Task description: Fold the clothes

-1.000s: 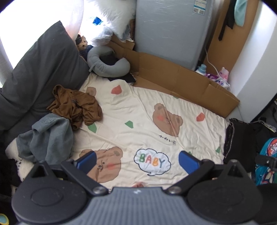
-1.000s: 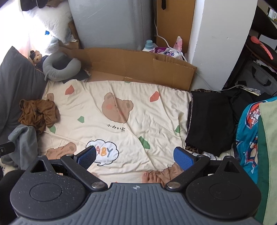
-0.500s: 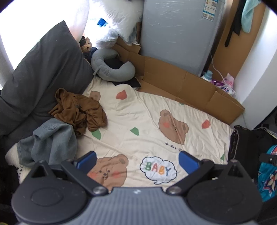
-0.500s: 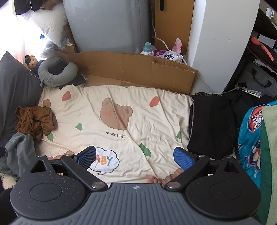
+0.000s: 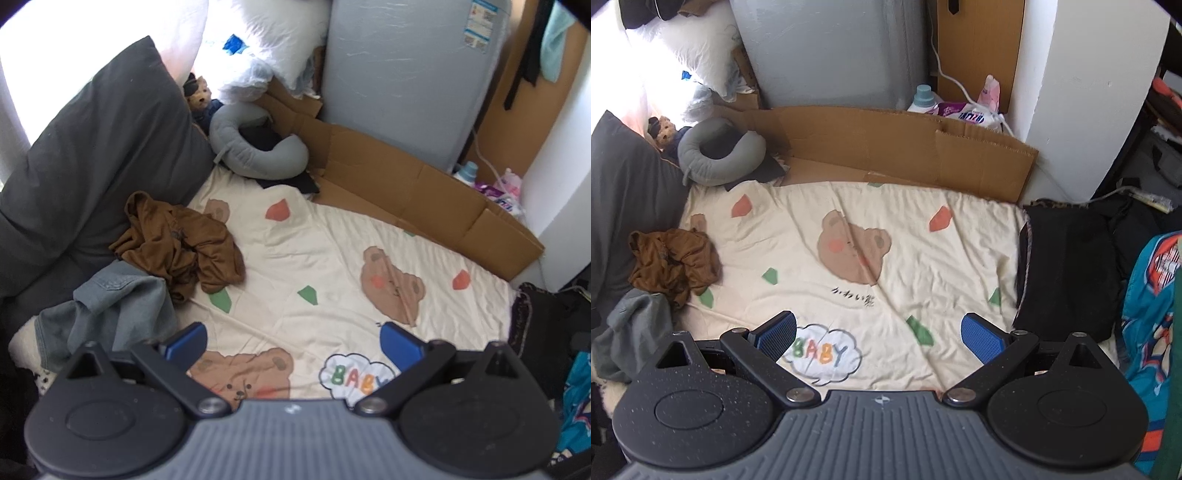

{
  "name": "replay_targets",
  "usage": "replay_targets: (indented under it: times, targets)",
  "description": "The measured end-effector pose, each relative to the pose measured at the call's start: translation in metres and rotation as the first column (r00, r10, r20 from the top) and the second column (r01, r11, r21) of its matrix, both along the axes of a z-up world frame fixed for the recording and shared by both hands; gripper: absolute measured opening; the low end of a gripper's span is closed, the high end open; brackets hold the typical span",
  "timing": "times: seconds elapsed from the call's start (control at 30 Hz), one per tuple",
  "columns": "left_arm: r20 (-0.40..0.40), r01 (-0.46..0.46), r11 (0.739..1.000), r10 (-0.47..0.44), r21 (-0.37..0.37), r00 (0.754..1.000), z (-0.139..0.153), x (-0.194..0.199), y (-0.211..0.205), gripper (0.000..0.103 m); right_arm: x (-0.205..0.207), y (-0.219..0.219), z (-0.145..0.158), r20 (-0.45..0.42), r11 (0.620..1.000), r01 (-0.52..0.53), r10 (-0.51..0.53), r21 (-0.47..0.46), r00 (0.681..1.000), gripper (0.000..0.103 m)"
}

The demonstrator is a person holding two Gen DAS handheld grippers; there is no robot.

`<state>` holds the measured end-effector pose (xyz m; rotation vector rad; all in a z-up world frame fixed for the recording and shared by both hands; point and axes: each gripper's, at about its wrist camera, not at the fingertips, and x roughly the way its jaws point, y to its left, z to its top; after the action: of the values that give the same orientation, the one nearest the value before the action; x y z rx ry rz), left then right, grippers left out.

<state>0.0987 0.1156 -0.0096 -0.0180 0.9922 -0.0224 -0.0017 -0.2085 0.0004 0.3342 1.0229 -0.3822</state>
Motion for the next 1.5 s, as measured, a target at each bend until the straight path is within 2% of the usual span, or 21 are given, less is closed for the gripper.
replay_targets:
  times: [0.47,0.7,0.9,1.3,1.5]
  targets:
    - [-0.024,-0.081,0.997,0.080,-0.021,0.996,-0.036,0.041,0.028,0.097,0.057,-0.002,-0.030,-0.024,0.999,-0.022,0.023,0.025,0.999,0.099]
    - [-0.025,-0.112,0.994,0.112,-0.014,0.993,-0.052,0.061,0.042,0.097,0.091,0.007,-0.044,-0.037,0.996,-0.085,0.086,0.008,0.996,0.099]
    - [-0.009,-0.140,0.990,0.140,-0.012,0.990,-0.062,0.075,0.057,0.095,0.122,0.012,-0.045,-0.012,0.990,-0.140,0.140,-0.014,0.990,0.099]
    - [-0.001,-0.191,0.982,0.191,-0.005,0.982,-0.093,0.103,0.073,0.088,0.181,0.036,-0.059,-0.001,0.934,-0.345,0.346,-0.094,0.938,0.099]
    - [-0.012,-0.204,0.979,0.204,0.022,0.979,-0.120,0.121,0.082,0.088,0.202,0.043,-0.085,0.036,0.916,-0.397,0.400,-0.062,0.916,0.099]
